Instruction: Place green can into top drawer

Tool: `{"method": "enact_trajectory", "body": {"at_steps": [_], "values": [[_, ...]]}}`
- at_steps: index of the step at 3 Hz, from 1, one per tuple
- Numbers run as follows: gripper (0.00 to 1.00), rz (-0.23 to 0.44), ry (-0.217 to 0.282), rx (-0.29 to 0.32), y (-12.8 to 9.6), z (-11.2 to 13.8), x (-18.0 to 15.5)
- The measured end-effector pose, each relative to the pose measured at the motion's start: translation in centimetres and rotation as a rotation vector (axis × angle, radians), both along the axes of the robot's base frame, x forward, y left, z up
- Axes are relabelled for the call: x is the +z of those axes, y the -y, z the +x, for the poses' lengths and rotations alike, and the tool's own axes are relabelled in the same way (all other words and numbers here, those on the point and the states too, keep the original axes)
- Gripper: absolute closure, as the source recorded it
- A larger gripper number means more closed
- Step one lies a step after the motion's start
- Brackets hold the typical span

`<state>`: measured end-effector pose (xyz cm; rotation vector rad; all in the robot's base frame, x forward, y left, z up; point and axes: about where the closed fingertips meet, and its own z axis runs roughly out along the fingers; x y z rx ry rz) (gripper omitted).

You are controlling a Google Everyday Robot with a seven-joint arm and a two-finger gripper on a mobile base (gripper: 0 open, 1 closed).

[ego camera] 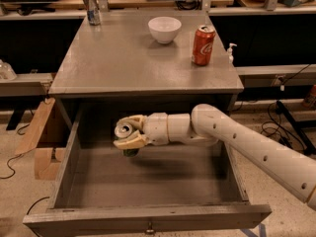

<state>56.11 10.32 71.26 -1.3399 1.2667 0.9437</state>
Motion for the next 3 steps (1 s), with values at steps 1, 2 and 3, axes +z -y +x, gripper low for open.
{"method": "enact_trajectory", "body": {"at_steps": [1,2,3], "values": [[1.00,-0.005,-0.025,-0.054,1.31,-1.04,-1.94],[1.00,-0.008,-0.030,-0.066,1.61,-1.30,-2.35],[0.82,-0.007,-0.031,-0.062,1.40,-1.39,-2.33]]}}
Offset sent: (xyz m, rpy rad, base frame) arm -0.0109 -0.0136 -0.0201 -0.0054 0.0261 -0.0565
